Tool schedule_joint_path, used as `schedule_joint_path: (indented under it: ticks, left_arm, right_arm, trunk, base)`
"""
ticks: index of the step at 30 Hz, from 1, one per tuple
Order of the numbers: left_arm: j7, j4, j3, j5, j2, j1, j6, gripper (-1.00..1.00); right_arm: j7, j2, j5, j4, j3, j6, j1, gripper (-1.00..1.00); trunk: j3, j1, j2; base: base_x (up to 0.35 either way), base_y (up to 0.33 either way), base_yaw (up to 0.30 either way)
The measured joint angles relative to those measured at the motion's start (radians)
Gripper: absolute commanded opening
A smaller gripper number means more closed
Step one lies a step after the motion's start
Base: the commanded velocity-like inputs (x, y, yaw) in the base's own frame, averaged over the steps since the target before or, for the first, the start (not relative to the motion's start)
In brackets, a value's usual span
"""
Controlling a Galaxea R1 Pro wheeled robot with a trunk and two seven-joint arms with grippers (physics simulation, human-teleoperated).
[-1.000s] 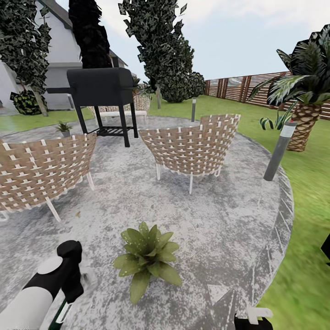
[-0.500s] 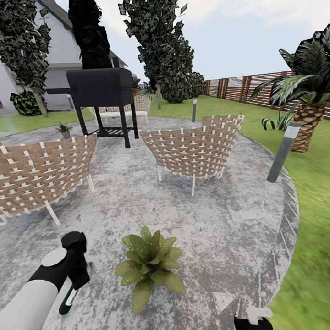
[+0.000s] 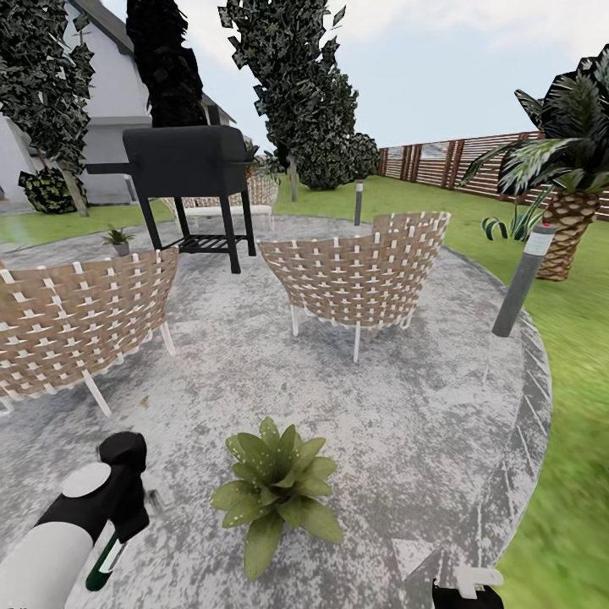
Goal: Pick up the pesticide atomizer in the garden and spray insectifuge to fully cover both potted plants in the garden.
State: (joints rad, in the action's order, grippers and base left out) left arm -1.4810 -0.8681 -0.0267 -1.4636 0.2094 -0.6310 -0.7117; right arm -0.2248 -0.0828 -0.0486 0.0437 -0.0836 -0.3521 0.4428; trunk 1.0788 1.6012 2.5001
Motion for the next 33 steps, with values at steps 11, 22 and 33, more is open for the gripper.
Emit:
schedule_joint_path:
  ticks: [11,22,33]
  left_arm:
    - [0.007,-0.008,0.004,-0.002,-0.040,-0.013,-0.002,-1.00]
    - [0.011,-0.010,-0.002,0.000,-0.081,-0.010,-0.004,-1.00]
    - [0.002,-0.010,0.008,0.007,0.006,-0.005,0.000,-1.00]
  right_arm:
    - [0.000,0.000,0.000,0.000,0.000,0.000,0.000,1.00]
    - [0.000,0.000,0.000,0.000,0.000,0.000,0.000,1.00]
    - [0.000,-0.002,0.000,0.000,0.000,0.000,0.000,1.00]
  trunk:
    - [0.000,0.000,0.000]
    - [0.000,0.000,0.000]
    - [0.000,0.000,0.000]
  base:
    - [0.000,0.000,0.000]
    - [0.000,0.000,0.000]
    - [0.000,0.000,0.000]
